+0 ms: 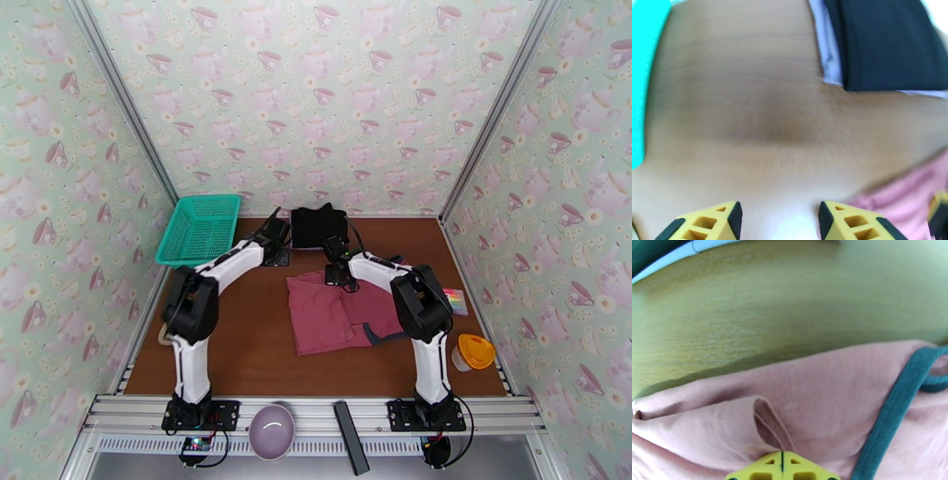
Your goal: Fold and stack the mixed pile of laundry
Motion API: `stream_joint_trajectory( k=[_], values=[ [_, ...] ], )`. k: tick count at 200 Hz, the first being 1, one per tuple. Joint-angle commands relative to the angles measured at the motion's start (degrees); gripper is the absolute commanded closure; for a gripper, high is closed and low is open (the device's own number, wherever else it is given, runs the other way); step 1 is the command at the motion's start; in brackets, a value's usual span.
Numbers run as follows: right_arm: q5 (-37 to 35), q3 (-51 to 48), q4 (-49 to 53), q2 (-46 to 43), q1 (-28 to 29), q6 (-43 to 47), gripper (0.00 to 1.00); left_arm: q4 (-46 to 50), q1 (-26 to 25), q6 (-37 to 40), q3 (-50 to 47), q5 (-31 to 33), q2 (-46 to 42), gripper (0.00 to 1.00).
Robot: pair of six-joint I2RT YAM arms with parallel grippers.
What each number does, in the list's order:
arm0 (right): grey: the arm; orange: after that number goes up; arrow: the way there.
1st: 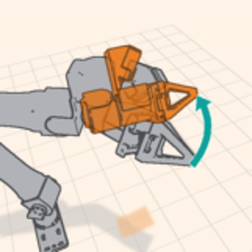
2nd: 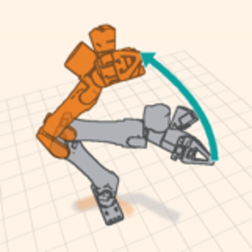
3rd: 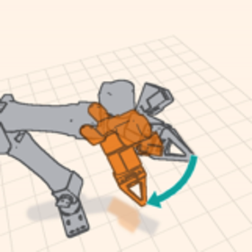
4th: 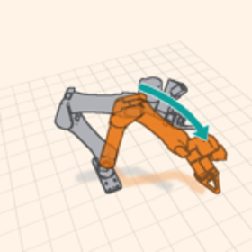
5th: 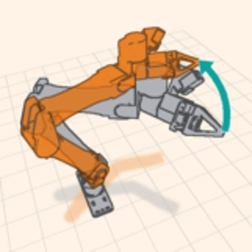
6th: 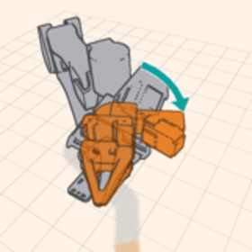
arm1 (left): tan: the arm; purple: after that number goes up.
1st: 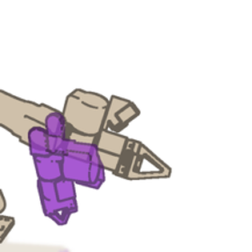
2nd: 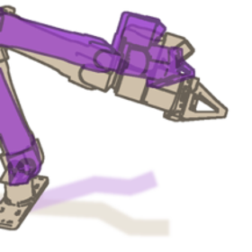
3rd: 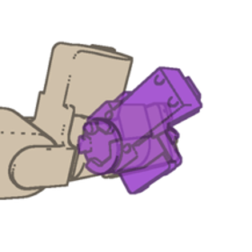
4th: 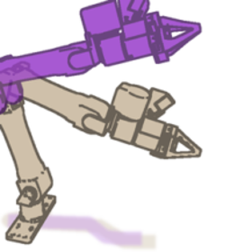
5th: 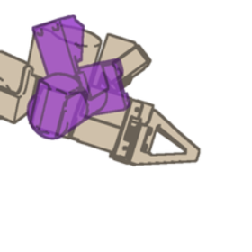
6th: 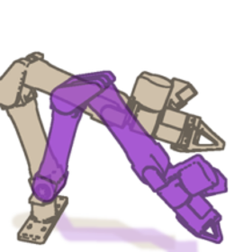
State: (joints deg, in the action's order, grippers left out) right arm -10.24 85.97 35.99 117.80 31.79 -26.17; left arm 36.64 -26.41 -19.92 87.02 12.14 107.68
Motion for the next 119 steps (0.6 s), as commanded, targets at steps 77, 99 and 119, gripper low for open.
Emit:
stream_joint_trajectory(
  k=[77,99,119],
  values=[
    [3.21,3.28,1.71,0.82,-2.21,6.17,0.95,-6.63,-11.8,-15.44,-12.03,-9.3,7.97,0.78],
    [3.19,1.3,0.49,1.6,-2.83,5.2,0.97,-3.11,-10.52,-14.8,-9.49,-5.63,10.37,0.78],
    [5.43,-1.49,-1.71,2.36,-2.85,2.67,1.0,-0.11,-8.58,-12.49,-7.32,-3.2,11.65,0.78]
  ],
)
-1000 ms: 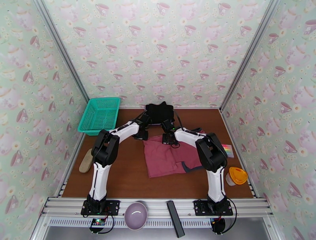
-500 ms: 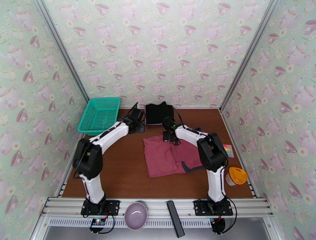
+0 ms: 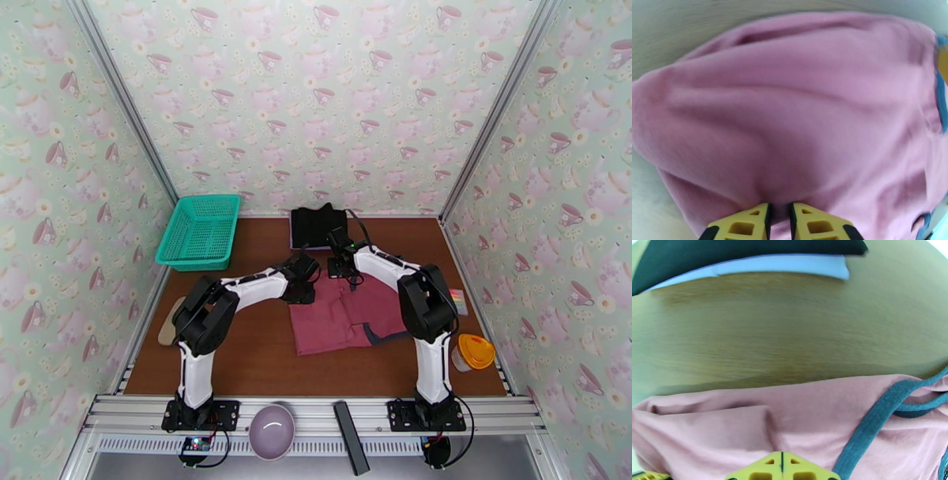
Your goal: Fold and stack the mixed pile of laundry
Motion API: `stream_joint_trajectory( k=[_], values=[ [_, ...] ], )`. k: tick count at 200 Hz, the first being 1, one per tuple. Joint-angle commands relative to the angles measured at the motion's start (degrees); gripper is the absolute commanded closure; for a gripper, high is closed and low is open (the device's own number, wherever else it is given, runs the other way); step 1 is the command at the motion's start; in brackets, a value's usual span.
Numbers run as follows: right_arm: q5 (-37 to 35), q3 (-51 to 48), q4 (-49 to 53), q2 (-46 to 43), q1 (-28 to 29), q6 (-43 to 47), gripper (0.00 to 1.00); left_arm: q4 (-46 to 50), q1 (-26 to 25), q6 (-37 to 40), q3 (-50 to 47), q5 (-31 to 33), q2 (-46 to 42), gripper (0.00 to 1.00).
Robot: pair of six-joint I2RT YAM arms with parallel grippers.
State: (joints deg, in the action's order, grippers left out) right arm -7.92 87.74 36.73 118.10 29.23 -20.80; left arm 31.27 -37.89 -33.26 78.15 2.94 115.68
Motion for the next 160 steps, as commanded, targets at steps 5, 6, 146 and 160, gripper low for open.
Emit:
stream_joint_trajectory(
  k=[5,6,146,160],
  values=[
    [4.1,-4.15,-3.33,2.16,-0.17,-3.72,1.0,5.86,3.44,1.56,1.92,6.55,3.83,0.78],
    [4.3,-4.33,-3.59,2.19,-0.2,-3.94,1.0,5.97,3.57,1.72,2.01,6.68,3.8,0.78],
    [3.74,-8.34,-15.69,-2.33,7.07,-20.84,0.98,13.63,11.93,21.35,26.59,12.27,7.8,0.77],
    [3.64,-3.75,-11.82,-2.92,5.95,-14.84,0.89,13.83,11.14,20.12,23.86,12.72,1.4,0.75]
  ],
)
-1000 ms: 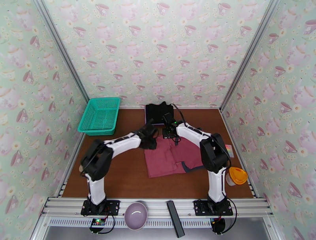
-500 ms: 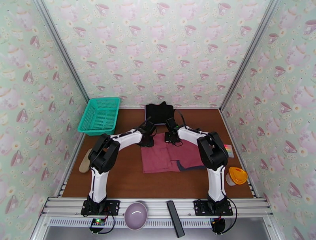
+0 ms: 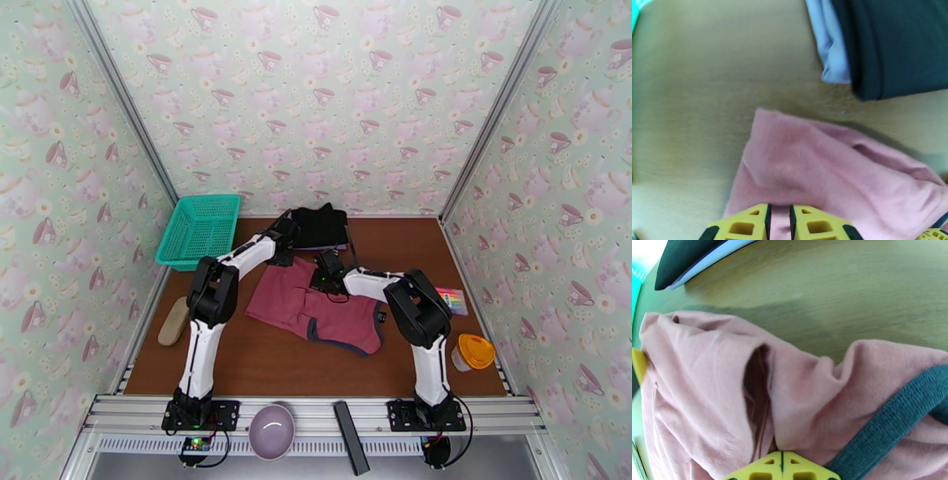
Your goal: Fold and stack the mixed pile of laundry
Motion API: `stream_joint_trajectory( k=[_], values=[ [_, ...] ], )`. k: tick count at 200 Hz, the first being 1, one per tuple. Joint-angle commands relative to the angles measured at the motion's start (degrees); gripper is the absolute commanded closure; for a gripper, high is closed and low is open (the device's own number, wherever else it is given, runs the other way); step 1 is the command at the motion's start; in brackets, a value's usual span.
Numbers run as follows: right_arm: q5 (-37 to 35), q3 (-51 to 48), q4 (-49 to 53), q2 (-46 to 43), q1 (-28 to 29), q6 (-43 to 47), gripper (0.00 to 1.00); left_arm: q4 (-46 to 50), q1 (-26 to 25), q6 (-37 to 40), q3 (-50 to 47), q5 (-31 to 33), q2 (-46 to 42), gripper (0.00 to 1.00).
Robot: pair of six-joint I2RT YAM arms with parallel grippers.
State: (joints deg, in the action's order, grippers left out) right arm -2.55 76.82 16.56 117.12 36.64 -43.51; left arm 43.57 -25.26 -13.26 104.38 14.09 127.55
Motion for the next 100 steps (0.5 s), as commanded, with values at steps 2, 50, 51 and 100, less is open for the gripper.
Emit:
stream_joint_trajectory(
  k=[2,50,51,100],
  values=[
    [-1.53,7.97,8.92,-1.95,-1.61,8.82,0.87,1.74,-1.62,-0.09,-2.76,1.8,-11.48,0.74],
    [9.02,34.03,27.94,8.4,-4.21,33.53,0.59,9.4,-3.23,-10.26,-16.91,-0.16,-28.79,0.6],
    [9.12,34.72,28.46,8.83,-4.25,34.17,0.58,9.37,-3.23,-10.46,-17.36,-0.49,-29.0,0.6],
    [9.95,61.2,40.82,26.68,-4.26,52.8,0.47,-3.67,-3.11,-23.04,-38.34,-10.86,-32.16,0.73]
  ],
)
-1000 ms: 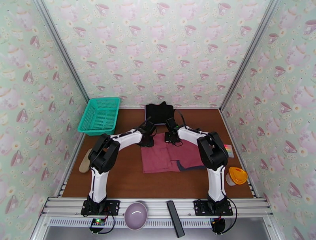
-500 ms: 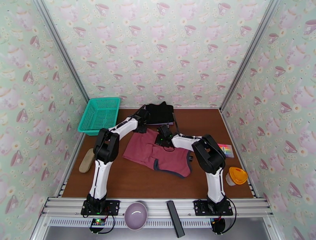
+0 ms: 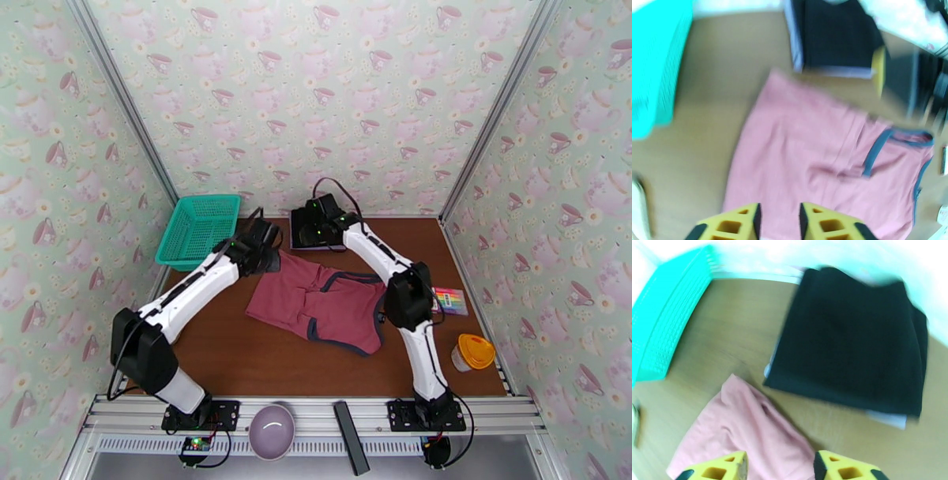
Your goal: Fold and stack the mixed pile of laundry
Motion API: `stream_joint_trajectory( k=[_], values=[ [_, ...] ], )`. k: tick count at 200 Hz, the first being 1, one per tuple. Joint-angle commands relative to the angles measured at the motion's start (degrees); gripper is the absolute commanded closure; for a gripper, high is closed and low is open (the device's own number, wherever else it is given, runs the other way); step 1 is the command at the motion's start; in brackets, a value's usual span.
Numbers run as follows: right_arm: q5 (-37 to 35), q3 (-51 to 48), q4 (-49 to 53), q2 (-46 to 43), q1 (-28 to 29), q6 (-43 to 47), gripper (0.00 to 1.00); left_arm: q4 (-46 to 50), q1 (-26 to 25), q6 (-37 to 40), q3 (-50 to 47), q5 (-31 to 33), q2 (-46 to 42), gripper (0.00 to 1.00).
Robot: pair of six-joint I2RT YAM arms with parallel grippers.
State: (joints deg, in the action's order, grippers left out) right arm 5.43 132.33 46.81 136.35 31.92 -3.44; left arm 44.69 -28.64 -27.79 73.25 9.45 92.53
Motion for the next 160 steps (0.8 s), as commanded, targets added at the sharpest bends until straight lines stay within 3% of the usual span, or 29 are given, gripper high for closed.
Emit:
stream_joint_trajectory(
  k=[1,26,45,90,126,160],
  values=[
    [1.92,5.89,10.54,7.62,0.48,12.88,0.47,-5.09,0.26,-8.64,-7.41,-6.26,2.93,0.73],
    [2.29,6.41,8.33,10.16,0.49,15.51,0.5,-11.35,0.07,-12.32,-11.18,-8.13,5.12,0.76],
    [2.45,4.81,7.39,11.11,0.96,15.14,0.54,-12.41,-0.49,-13.78,-11.98,-6.09,7.32,0.75],
    [-11.06,-1.81,7.02,12.65,2.62,9.03,0.7,-10.53,-0.62,-13.34,-11.62,-3.4,13.31,0.75],
    [-24.05,-21.04,2.48,4.64,2.55,-1.31,0.78,-4.42,-0.45,-9.26,-3.33,-2.44,20.59,0.75],
    [-29.76,-40.22,-1.1,-4.84,1.56,-10.4,0.77,-3.06,-1.03,-3.61,5.38,-3.83,26.58,0.75]
  ],
)
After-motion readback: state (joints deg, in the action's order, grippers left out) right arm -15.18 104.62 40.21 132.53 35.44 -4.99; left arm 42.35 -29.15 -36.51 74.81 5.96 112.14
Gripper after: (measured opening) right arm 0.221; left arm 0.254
